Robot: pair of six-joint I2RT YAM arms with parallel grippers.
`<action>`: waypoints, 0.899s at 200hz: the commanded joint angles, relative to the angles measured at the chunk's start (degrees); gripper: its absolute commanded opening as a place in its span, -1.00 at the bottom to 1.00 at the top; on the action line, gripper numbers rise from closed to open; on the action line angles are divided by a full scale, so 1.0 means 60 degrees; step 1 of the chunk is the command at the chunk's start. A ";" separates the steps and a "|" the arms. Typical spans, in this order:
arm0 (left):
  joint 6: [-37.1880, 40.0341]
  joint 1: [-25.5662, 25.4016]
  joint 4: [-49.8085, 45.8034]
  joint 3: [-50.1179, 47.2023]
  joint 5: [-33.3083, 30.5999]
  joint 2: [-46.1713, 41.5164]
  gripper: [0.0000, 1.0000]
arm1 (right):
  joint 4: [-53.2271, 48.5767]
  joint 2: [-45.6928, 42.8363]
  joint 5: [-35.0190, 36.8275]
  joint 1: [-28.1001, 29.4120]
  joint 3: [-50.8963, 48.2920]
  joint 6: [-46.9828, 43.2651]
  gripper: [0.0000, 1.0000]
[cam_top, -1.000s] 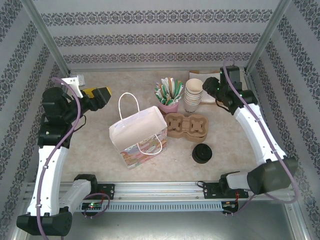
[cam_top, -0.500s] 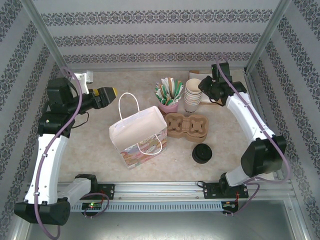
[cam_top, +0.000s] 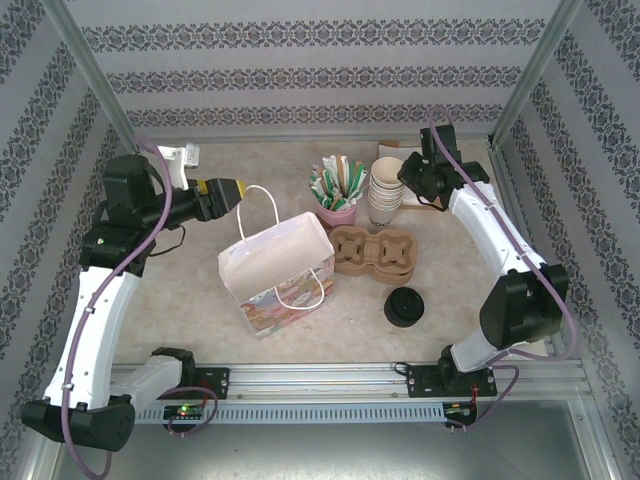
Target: Pack the takeout coffee
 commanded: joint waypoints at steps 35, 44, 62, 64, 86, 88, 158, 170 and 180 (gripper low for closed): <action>0.0196 -0.0671 0.0091 0.0531 -0.0341 0.0173 0.38 | 0.0128 0.0101 0.0165 0.0094 0.0232 0.0017 -0.65; 0.0231 -0.0729 0.0098 0.0530 -0.0409 0.0171 0.37 | 0.0128 0.0110 0.0181 0.0096 0.0233 0.0009 -0.69; 0.0311 -0.0821 0.0098 0.0556 -0.0537 0.0175 0.37 | 0.0128 0.0097 0.0184 0.0088 0.0232 -0.0001 -0.75; 0.0313 -0.0834 0.0098 0.0557 -0.0538 0.0178 0.37 | 0.0128 0.0099 0.0193 0.0096 0.0232 0.0002 -0.76; 0.0398 -0.0966 0.0056 0.0678 -0.0568 0.0243 0.37 | 0.0101 0.0089 0.0155 0.0084 0.0257 0.0002 -0.82; 0.0398 -0.0980 0.0047 0.0683 -0.0575 0.0238 0.36 | 0.0100 0.0086 0.0163 0.0084 0.0260 0.0002 -0.83; 0.0602 -0.1235 -0.0039 0.0924 -0.0844 0.0242 0.35 | 0.0012 -0.0316 0.0133 0.0057 0.0610 -0.0041 -1.00; 0.0622 -0.1276 0.0016 0.0924 -0.0902 0.0247 0.35 | -0.0031 -0.0422 0.0108 0.0049 0.0724 -0.0016 -1.00; 0.0641 -0.1328 0.0056 0.0938 -0.0979 0.0266 0.35 | -0.0087 -0.0547 0.0059 0.0053 0.0834 0.0042 -1.00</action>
